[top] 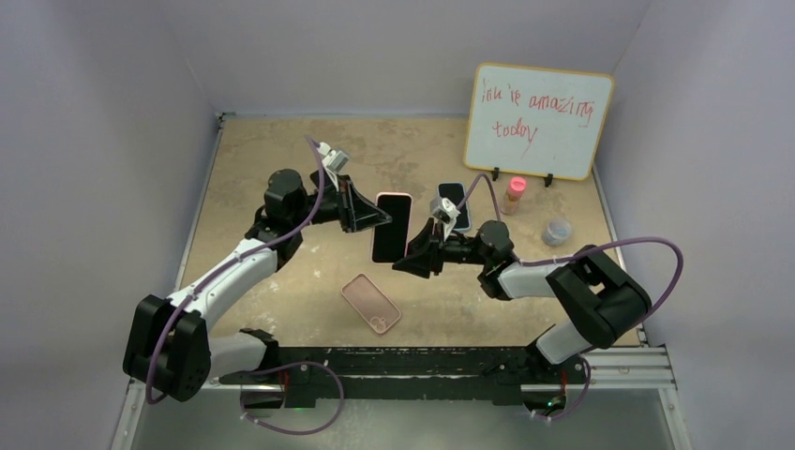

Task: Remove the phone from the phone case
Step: Pick up the phone at the center of the board.

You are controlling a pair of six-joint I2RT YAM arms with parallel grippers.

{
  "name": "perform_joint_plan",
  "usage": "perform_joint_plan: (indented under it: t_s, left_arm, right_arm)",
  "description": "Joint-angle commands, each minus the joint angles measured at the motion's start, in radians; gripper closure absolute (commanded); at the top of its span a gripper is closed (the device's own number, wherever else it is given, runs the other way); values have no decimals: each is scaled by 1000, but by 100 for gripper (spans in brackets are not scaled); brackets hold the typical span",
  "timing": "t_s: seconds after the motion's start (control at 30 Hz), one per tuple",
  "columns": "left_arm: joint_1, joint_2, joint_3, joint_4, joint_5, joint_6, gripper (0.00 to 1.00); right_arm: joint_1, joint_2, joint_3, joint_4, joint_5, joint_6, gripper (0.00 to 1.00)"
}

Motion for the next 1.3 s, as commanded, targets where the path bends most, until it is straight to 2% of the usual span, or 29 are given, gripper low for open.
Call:
perform_joint_plan:
  t_s: [0.0, 0.13, 0.3, 0.53, 0.6, 0.73, 0.87, 1.0, 1.1, 1.27]
  left_arm:
    - [0, -4, -17, 227, 57, -112, 100]
    - [1, 13, -32, 230, 37, -113, 100]
    - [0, 48, -43, 234, 40, -120, 100]
    - [0, 74, -54, 269, 62, -128, 100]
    - [0, 87, -58, 295, 81, -149, 100]
    - [0, 101, -76, 378, 135, -216, 100]
    - [0, 83, -69, 340, 164, -197, 100]
    - [0, 78, -55, 275, 173, -157, 100]
    - [0, 84, -52, 269, 162, -154, 100]
    - [0, 119, -35, 205, 102, -115, 100]
  right_arm:
    - [9, -21, -18, 109, -42, 29, 63]
    - [8, -16, -27, 161, -51, 52, 74]
    - [8, -11, -30, 178, -50, 67, 75]
    - [8, 13, -51, 315, -77, 152, 84]
    - [7, 27, -54, 358, -85, 177, 82]
    - [5, 44, -61, 404, -82, 194, 70]
    - [5, 35, -71, 410, -77, 177, 62]
    - [5, 30, -76, 423, -82, 172, 60]
    - [5, 41, -76, 453, -96, 183, 65]
    - [5, 60, -70, 471, -106, 207, 85]
